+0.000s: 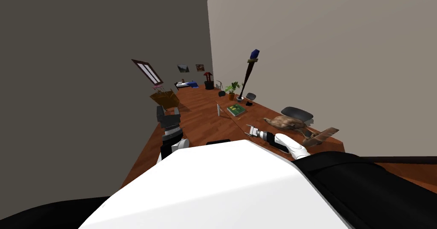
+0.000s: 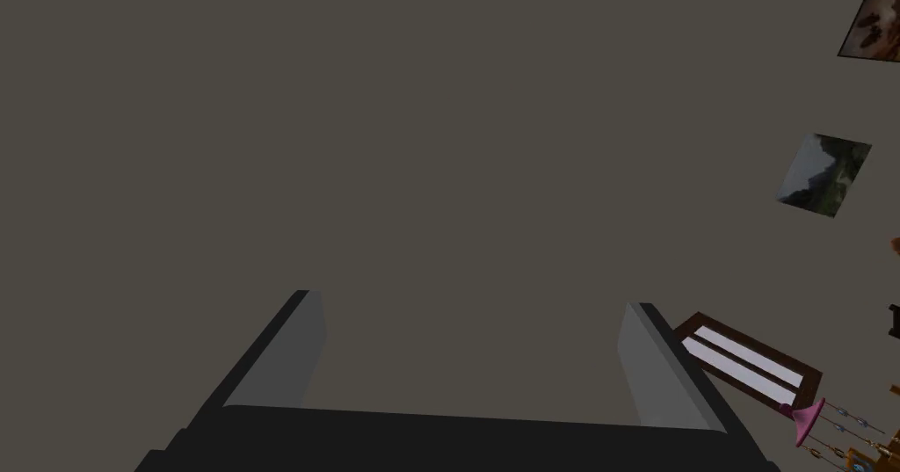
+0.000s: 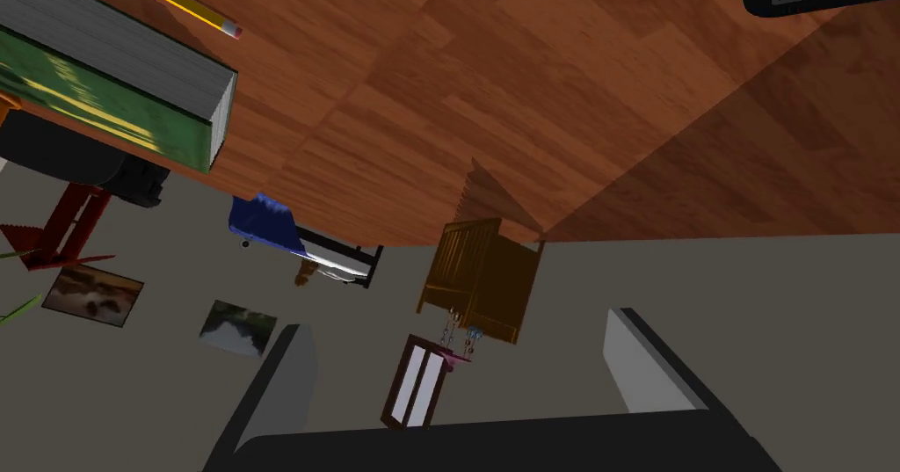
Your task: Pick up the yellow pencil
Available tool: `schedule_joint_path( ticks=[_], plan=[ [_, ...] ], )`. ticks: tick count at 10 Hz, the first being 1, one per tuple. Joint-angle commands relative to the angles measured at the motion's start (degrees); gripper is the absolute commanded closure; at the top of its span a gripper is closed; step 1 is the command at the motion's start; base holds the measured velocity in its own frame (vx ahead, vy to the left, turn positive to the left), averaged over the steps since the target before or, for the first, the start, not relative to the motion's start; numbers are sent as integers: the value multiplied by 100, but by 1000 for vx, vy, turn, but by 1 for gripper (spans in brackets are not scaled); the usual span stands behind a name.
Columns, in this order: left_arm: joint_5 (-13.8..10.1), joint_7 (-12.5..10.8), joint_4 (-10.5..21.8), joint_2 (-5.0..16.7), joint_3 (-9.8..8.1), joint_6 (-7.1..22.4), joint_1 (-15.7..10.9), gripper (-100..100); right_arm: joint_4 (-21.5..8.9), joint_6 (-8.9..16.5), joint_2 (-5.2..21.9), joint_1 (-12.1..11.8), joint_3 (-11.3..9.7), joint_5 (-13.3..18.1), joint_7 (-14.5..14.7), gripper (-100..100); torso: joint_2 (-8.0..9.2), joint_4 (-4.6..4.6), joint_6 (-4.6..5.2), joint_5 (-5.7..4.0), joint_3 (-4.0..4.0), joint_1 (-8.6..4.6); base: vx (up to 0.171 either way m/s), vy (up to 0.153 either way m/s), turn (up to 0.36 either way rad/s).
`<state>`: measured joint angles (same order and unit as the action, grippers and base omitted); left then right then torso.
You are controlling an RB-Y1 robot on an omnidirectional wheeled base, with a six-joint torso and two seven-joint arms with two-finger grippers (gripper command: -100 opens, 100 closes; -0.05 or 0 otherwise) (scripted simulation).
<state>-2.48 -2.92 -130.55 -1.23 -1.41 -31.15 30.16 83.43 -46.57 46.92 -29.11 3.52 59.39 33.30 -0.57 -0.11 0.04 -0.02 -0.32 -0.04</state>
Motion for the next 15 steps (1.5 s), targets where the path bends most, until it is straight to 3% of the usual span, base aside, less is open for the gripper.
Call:
schedule_joint_path(
  ticks=[1,3,4,9,12,15],
  plan=[
    [0,0,0,0,0,0,0,0,-286,-45,240,-37,-102,286,286,-100,0,0,0,0,0,0,133,14,387],
    [0,0,0,0,-1,0,1,0,-503,-89,377,-32,-179,631,510,-100,-13,-4,5,-1,-8,-1,111,1,232],
    [0,0,0,0,0,0,0,0,-594,-89,377,-32,-179,635,548,-100,-17,-4,-1,0,-10,-1,85,-8,121],
    [0,0,0,0,-1,0,1,0,-1598,-224,816,-2,-501,1446,1379,-100,-23,-5,2,1,-14,5,133,1,255],
    [0,0,0,0,-1,0,1,0,-1827,-247,895,7,-584,1687,1566,-100,-17,-4,4,1,-11,5,107,-15,138],
    [0,0,0,1,-1,0,1,0,-2427,-295,1055,28,-828,2179,2055,-100,-19,-4,3,-1,-12,-7,132,-35,240]
  ],
)
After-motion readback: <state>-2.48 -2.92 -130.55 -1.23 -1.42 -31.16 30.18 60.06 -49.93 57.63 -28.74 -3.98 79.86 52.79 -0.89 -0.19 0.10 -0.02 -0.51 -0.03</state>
